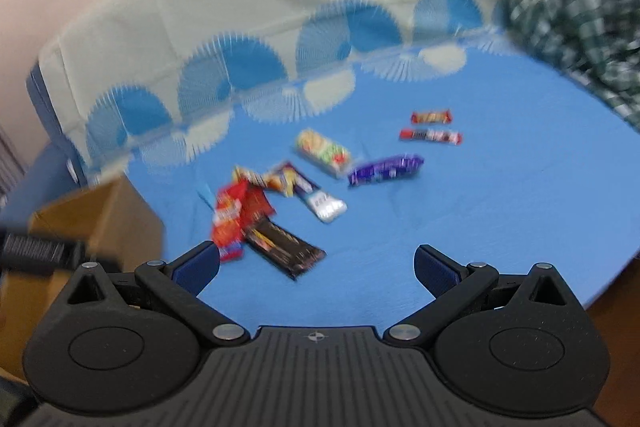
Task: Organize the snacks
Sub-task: 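Grasp the red spicy strip bag with left tool while right tool grasps the dark chocolate bar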
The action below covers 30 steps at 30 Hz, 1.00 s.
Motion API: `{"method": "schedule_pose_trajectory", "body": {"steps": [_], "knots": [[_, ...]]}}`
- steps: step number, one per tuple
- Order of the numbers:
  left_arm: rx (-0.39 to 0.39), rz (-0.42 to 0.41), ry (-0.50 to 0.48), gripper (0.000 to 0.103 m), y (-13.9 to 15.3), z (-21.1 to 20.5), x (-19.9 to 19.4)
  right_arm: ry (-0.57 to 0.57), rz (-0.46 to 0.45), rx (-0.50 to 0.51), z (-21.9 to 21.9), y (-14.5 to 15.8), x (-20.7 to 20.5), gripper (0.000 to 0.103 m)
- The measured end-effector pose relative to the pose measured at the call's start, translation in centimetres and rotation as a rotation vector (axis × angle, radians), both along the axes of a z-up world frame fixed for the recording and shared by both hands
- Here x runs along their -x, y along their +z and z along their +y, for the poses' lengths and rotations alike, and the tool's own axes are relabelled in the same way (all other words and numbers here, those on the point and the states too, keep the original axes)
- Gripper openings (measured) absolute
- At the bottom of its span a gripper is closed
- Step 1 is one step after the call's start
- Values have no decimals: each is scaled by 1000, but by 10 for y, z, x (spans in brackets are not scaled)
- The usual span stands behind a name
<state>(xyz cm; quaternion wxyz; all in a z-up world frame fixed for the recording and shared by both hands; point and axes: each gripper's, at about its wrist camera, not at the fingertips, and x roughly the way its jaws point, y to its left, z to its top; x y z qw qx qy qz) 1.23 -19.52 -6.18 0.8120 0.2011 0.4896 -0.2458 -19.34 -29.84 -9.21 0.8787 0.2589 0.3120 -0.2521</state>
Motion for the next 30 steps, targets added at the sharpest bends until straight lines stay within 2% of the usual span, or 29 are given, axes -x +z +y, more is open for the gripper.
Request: {"method": "schedule_pose_trajectory", "body": {"steps": [4, 9, 13, 16, 19, 21, 22, 23, 24, 25, 26, 27, 30], "knots": [[-70, 38, 18, 103, -47, -50, -46, 127, 109, 6, -20, -43, -45, 103], [-126, 54, 54, 103, -99, -81, -98, 253, 217, 4, -32, -97, -100, 103], [-149, 114, 57, 103, -133, -94, -130, 329, 237, 5, -35, -124, -137, 103], [-176, 150, 74, 103, -151, -98, -148, 360, 222, 83, -33, -130, -158, 103], [-120, 185, 77, 103, -150, -92, -157, 406, 230, 160, -27, -136, -178, 103], [-92, 190, 60, 88, -147, -87, -158, 448, 213, 189, -24, -136, -185, 102], [-74, 195, 51, 75, -144, -84, -158, 458, 215, 194, -23, -135, -186, 102], [-64, 187, 51, 55, -140, -80, -157, 463, 212, 193, -24, -134, -185, 95], [-58, 184, 48, 54, -136, -76, -155, 466, 199, 194, -23, -131, -181, 80], [-53, 196, 47, 53, -134, -72, -154, 472, 185, 196, -21, -128, -176, 71], [-41, 216, 53, 52, -133, -67, -151, 472, 183, 202, -19, -126, -170, 48], [-28, 230, 62, 51, -131, -61, -148, 463, 198, 213, -17, -123, -165, 41], [6, 230, 61, 51, -121, -47, -130, 386, 234, 183, -20, -119, -144, 41]]}}
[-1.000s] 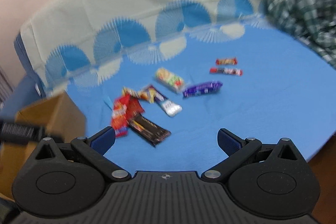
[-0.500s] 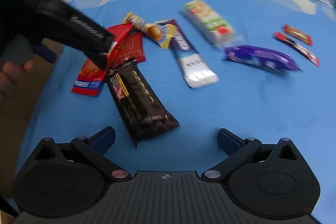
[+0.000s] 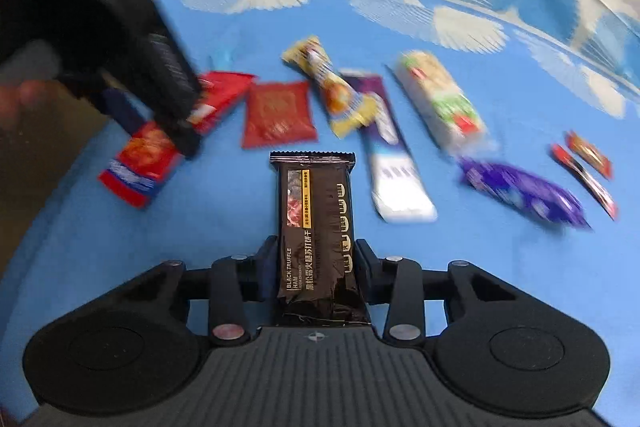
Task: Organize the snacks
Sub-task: 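Grasp the red spicy strip bag with left tool while right tool grasps the dark chocolate bar, then carry both snacks over the box and open both tools to drop them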
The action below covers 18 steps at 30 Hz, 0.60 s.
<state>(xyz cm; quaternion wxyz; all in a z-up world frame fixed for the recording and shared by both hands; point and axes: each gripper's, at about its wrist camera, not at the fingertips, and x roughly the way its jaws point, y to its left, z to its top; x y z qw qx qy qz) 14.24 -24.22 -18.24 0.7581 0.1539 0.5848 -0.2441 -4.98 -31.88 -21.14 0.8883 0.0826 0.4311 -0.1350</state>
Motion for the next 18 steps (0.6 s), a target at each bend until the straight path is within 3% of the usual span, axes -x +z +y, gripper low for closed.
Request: {"method": "schedule_pose_trajectory", "body": {"steps": [5, 10, 18], "knots": [[92, 2, 1, 51, 34, 28, 35, -195, -38, -78, -10, 16, 44, 41], [169, -14, -10, 51, 78, 56, 72, -326, -136, -138, -9, 50, 84, 41], [251, -139, -9, 51, 158, 125, 129, -292, -305, -144, 43, 125, 121, 41]]}}
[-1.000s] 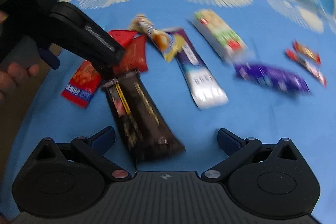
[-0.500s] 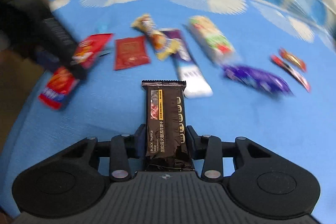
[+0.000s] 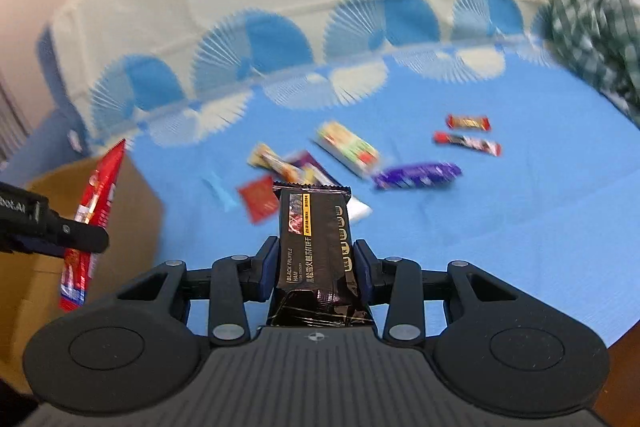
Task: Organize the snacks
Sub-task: 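Carry both snacks over the box and open both tools to drop them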
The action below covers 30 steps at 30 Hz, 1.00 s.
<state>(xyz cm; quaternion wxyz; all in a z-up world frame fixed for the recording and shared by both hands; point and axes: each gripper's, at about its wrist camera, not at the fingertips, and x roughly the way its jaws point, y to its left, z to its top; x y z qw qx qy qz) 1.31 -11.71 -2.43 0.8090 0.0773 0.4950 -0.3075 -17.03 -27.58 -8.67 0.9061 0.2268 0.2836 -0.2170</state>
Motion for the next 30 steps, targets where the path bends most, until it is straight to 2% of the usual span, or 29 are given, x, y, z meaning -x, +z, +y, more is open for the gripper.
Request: {"method": "schedule_pose_trajectory", "body": {"steps": [7, 12, 17, 21, 30], "knots": [[-32, -87, 89, 51, 43, 96, 41, 149, -111, -52, 85, 51, 23, 41], [-49, -99, 181, 51, 49, 174, 72, 265, -116, -113, 145, 70, 44, 41], [-27, -84, 243, 51, 43, 234, 93, 362, -85, -148, 194, 83, 51, 41], [3, -84, 262, 51, 40, 264, 108, 393, -78, -102, 219, 92, 57, 41], [55, -78, 235, 51, 40, 275, 122, 368, -68, -53, 235, 103, 66, 41]]}}
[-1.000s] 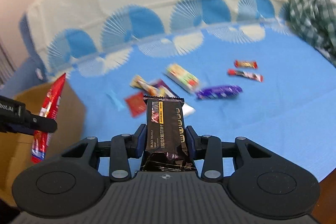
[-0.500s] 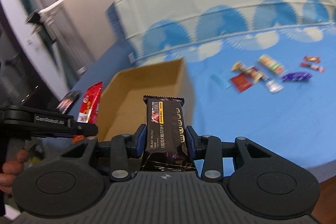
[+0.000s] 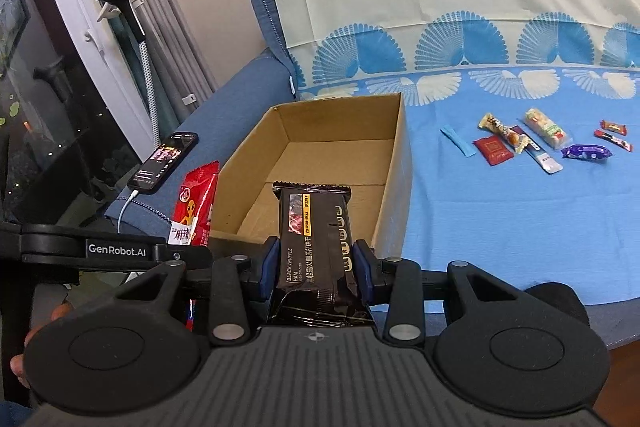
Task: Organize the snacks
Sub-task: 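Carry both snacks over the box and open both tools to drop them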
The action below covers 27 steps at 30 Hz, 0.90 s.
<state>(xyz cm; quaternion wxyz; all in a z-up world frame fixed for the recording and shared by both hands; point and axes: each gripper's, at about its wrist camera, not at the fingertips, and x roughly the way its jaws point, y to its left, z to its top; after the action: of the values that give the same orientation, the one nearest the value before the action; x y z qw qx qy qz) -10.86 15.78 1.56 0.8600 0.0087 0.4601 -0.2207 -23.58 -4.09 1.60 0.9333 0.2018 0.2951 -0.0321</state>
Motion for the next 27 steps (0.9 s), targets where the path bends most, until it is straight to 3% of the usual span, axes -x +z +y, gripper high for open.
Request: {"method": "schedule_pose_trajectory", "body": {"steps": [27], "knots": [[-2, 33, 32, 51, -11, 1, -27, 3, 73, 33, 5, -9, -36, 41]]}}
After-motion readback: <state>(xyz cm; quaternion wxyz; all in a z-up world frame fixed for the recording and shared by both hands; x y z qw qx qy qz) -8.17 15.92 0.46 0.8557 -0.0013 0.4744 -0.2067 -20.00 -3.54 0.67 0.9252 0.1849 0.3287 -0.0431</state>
